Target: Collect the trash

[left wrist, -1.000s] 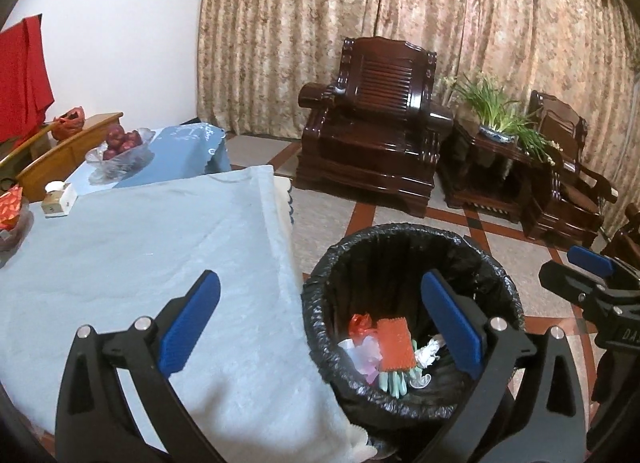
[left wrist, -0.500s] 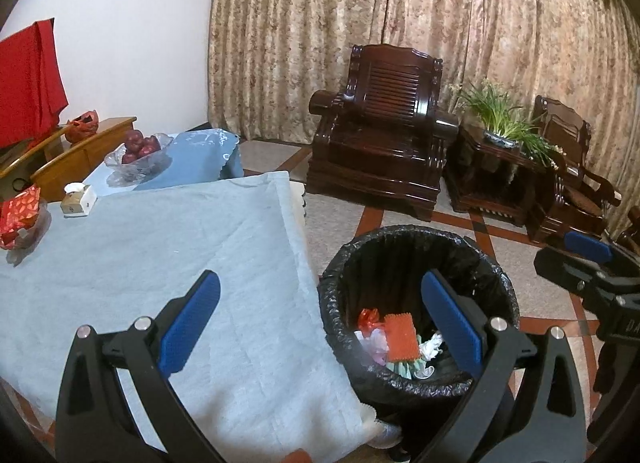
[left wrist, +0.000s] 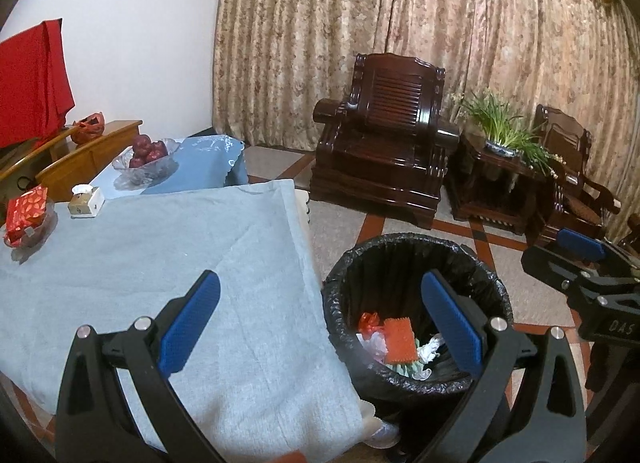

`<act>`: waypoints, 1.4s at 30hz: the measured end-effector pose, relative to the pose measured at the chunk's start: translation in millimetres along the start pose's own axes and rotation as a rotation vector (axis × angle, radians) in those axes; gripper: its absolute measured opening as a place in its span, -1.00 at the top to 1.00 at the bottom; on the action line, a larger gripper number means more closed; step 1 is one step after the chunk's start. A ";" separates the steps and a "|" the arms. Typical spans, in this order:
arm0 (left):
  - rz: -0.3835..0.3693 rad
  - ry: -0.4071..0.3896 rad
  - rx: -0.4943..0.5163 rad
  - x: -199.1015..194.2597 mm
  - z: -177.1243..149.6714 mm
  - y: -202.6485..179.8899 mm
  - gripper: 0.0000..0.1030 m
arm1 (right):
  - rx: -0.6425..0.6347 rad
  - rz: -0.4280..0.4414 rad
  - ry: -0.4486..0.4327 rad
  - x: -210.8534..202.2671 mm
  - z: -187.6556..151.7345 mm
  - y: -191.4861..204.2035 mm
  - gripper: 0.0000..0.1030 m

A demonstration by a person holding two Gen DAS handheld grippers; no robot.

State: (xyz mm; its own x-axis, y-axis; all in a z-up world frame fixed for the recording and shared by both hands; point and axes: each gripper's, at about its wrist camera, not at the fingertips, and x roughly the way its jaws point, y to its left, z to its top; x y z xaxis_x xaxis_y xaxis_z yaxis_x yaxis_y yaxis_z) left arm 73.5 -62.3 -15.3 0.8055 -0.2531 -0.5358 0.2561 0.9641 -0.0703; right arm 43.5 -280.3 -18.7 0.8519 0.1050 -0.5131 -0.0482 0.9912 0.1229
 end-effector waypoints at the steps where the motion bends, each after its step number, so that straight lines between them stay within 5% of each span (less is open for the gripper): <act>1: 0.000 -0.003 -0.001 -1.2 0.4 0.2 -0.90 | -0.003 -0.001 0.000 -0.2 0.0 0.8 -0.88; 42: 0.010 -0.043 -0.006 -15.2 5.5 4.6 -0.90 | -0.030 0.002 -0.022 -5.5 5.0 13.2 -0.88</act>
State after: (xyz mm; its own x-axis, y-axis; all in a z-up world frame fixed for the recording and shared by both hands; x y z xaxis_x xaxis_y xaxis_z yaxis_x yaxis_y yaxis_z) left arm 65.4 -54.5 -2.9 0.8304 -0.2461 -0.4999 0.2443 0.9671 -0.0705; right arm 40.7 -268.2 -10.0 0.8631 0.1051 -0.4939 -0.0649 0.9931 0.0979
